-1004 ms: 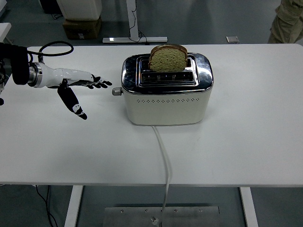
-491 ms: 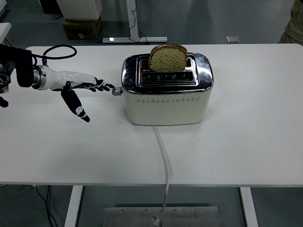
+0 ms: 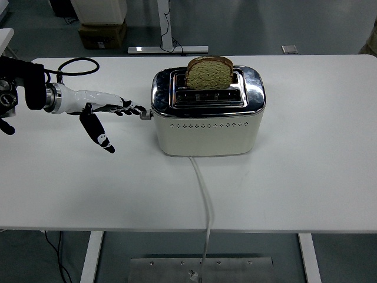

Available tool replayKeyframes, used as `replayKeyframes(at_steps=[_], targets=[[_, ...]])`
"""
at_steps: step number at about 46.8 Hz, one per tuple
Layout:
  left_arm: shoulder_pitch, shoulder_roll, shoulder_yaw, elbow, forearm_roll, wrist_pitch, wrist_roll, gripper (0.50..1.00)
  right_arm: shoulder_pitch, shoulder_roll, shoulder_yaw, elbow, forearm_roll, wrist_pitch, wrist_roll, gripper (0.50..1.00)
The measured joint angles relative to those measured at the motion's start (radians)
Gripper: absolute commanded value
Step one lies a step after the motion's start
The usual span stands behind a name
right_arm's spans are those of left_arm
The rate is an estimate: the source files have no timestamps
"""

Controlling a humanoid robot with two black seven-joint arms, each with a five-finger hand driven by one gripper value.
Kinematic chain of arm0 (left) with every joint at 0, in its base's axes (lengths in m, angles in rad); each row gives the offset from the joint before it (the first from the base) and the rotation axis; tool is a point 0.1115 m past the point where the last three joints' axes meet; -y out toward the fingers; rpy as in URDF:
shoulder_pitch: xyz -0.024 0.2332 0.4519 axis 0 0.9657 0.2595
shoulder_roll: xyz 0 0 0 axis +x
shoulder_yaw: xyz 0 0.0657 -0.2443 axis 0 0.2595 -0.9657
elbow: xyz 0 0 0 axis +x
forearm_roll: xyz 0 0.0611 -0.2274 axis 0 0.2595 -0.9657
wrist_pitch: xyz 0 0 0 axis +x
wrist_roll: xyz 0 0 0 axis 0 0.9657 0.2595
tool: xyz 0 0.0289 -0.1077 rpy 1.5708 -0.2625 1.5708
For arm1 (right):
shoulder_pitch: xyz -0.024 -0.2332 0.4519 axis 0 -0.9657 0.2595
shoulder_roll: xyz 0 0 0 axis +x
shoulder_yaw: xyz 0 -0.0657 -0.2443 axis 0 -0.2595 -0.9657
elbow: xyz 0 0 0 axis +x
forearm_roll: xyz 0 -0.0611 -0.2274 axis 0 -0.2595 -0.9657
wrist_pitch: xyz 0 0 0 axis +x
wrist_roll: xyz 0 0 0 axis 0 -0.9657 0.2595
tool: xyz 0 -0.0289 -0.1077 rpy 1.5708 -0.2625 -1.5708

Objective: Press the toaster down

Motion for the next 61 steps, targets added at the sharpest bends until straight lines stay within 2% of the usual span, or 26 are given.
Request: replayKeyframes(at_steps=[36,61], targets=[[0.012,-0.037,0.0,0.035,0.0,0.0,0.0,1.0,0.0,0.0,0.0,0.0,0.0,0.0,0.0,1.0],[0.062,-0.037,0.0,0.036,0.0,0.0,-0.001,1.0,0.0,0.0,0.0,0.0,0.0,0.0,0.0,1.0]])
